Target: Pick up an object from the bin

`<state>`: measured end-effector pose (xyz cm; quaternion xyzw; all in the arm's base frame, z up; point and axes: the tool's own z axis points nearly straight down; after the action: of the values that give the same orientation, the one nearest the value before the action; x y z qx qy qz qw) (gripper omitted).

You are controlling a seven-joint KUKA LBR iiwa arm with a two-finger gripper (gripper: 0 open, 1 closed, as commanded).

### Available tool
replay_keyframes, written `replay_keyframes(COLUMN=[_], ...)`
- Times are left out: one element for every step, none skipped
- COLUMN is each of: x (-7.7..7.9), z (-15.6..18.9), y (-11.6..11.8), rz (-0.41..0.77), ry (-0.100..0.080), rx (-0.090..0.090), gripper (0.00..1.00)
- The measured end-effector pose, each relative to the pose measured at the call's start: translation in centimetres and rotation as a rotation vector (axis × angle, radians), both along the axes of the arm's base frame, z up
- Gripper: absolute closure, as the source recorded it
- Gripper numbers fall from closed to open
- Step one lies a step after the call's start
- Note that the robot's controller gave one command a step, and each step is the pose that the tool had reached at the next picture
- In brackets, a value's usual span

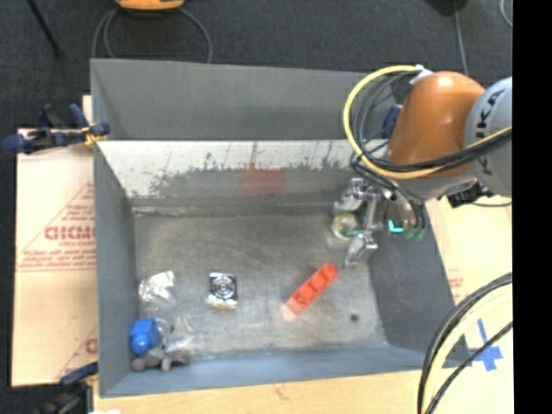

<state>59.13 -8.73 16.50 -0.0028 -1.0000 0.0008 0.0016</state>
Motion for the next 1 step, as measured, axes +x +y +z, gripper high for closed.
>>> replay_keyframes(x=[-0.94], z=[-7.84], y=[2.98], rz=[0.344], ry=[-0.011], rx=[-0.001], gripper=[0.0])
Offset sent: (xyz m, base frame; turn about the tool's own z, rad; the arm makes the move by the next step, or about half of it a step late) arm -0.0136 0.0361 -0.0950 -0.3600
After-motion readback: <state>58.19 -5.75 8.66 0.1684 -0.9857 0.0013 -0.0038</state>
